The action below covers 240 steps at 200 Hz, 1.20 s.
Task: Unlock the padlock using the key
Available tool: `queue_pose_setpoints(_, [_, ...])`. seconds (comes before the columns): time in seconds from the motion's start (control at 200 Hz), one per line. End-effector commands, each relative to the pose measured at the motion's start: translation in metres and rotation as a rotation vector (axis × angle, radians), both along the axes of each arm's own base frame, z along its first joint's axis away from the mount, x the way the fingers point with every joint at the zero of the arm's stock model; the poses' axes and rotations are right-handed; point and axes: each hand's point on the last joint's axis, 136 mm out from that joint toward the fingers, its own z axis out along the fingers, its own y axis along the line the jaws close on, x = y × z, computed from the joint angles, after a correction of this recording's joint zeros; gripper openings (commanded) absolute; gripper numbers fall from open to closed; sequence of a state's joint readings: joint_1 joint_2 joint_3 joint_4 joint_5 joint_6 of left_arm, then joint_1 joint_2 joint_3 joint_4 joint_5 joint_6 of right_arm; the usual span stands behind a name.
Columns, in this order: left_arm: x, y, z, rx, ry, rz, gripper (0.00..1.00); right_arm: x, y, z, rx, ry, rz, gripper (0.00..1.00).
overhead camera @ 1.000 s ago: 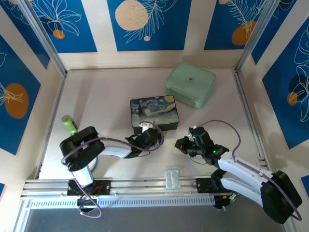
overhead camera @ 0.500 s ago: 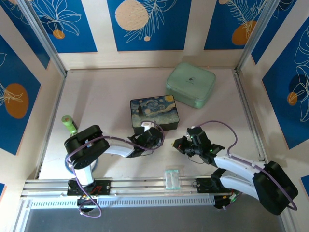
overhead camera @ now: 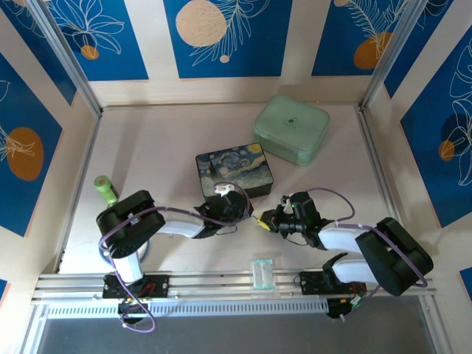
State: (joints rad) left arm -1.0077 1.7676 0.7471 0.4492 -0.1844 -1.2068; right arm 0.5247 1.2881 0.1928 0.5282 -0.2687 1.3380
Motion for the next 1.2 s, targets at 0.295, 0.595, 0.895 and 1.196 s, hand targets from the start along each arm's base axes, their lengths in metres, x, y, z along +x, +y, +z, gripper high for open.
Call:
queue_pose_setpoints(0.295, [-0.002,-0.005,0.024,-0.288,0.150,0.102,0.00,0.008,0.004,0.011,0.125,0.013,-0.030,0.00])
queue_pose_setpoints(0.595, [-0.003,-0.006,0.024,-0.317,0.180,0.120,0.00,0.015,0.000,0.017,0.151,-0.026,-0.077,0.00])
queue_pose_setpoints(0.895, [-0.003,-0.007,0.027,-0.311,0.192,0.122,0.00,0.013,-0.008,0.019,0.126,-0.045,-0.131,0.00])
queue_pose_setpoints(1.196, [-0.005,-0.009,0.033,-0.331,0.214,0.124,0.00,0.019,-0.002,0.034,0.128,-0.090,-0.134,0.00])
